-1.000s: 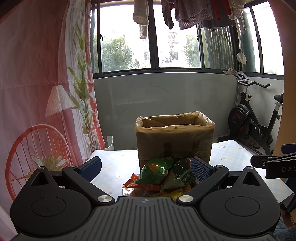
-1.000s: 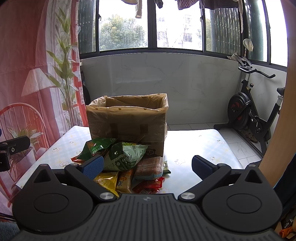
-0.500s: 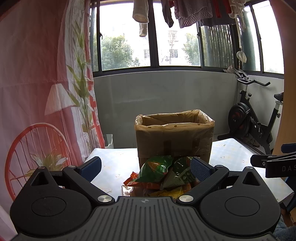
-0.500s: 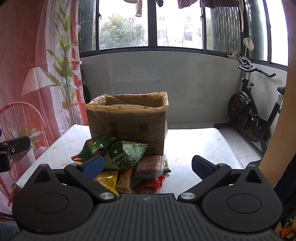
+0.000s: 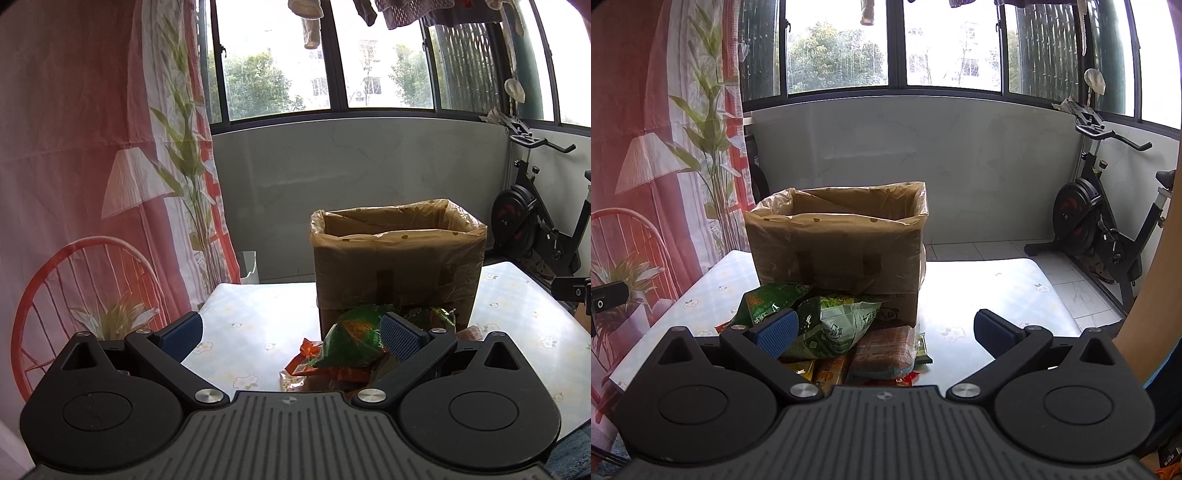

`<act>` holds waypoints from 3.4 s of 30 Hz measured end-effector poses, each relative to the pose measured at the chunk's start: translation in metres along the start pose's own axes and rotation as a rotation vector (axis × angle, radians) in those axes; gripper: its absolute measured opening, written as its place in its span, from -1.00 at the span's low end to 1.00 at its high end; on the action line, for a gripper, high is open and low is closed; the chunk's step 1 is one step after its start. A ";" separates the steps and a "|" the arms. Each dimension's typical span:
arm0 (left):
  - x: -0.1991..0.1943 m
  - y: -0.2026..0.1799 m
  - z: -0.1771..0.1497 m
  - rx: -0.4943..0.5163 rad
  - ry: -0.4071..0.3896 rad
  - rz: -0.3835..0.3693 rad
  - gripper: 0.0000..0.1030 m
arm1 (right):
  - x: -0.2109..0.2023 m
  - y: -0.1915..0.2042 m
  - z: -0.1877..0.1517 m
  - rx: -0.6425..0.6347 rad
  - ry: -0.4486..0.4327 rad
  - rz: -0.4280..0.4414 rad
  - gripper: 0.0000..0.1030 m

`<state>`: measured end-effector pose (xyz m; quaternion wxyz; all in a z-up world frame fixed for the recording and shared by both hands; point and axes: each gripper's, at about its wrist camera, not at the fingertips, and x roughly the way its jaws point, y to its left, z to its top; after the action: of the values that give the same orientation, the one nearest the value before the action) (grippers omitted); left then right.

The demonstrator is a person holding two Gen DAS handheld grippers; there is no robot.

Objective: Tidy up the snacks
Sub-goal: 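Grasp the yellow chip bag with the left tool while the right tool grasps the bread pack, then lift the yellow chip bag and bread pack up toward the box opening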

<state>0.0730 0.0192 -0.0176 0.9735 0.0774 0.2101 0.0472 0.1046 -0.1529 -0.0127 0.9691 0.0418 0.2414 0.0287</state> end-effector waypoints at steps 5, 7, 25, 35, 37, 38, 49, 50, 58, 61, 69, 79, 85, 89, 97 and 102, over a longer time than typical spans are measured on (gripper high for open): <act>0.031 0.012 -0.004 -0.022 0.065 -0.001 1.00 | 0.031 0.001 0.008 0.010 -0.014 0.026 1.00; 0.043 0.015 -0.007 -0.030 0.093 -0.004 0.99 | 0.050 0.004 0.006 0.006 0.011 0.037 0.97; 0.144 -0.046 -0.071 -0.086 0.356 -0.253 0.70 | 0.133 0.002 -0.045 -0.116 0.082 0.034 0.73; 0.175 -0.078 -0.092 -0.047 0.453 -0.262 0.70 | 0.170 -0.040 -0.066 -0.038 0.162 0.040 0.71; 0.178 -0.079 -0.095 -0.047 0.463 -0.264 0.70 | 0.180 -0.043 -0.069 -0.027 0.180 0.065 0.71; 0.180 -0.079 -0.096 -0.045 0.465 -0.264 0.70 | 0.185 -0.043 -0.070 -0.025 0.190 0.083 0.71; 0.186 -0.081 -0.101 -0.057 0.457 -0.287 0.70 | 0.245 -0.009 -0.076 -0.197 0.237 0.069 1.00; 0.187 -0.081 -0.103 -0.060 0.455 -0.288 0.70 | 0.251 -0.008 -0.077 -0.214 0.244 0.054 1.00; 0.178 -0.083 -0.105 -0.036 0.409 -0.321 0.48 | 0.251 -0.015 -0.083 -0.163 0.267 0.062 0.78; 0.174 -0.081 -0.105 -0.038 0.402 -0.333 0.41 | 0.238 -0.021 -0.086 -0.117 0.262 0.072 0.74; 0.162 -0.072 -0.103 -0.044 0.384 -0.337 0.40 | 0.203 -0.042 -0.099 -0.035 0.242 0.044 0.72; 0.144 -0.055 -0.102 -0.088 0.354 -0.320 0.40 | 0.161 -0.042 -0.111 0.010 0.172 0.019 0.72; 0.121 -0.043 -0.096 -0.113 0.285 -0.277 0.40 | 0.136 -0.037 -0.106 0.010 0.137 0.010 0.72; 0.112 -0.028 -0.084 -0.114 0.220 -0.206 0.40 | 0.124 -0.038 -0.102 0.018 0.100 0.002 0.72; 0.110 0.009 -0.057 -0.110 0.103 -0.058 0.40 | 0.109 -0.048 -0.084 0.025 0.031 -0.037 0.72; 0.121 0.023 -0.047 -0.112 0.093 -0.015 0.40 | 0.112 -0.058 -0.081 0.048 0.044 -0.056 0.72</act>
<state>0.1617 0.0628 -0.1045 0.9658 0.0190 0.2528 0.0552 0.1677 -0.1963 -0.1416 0.9626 0.0578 0.2645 -0.0036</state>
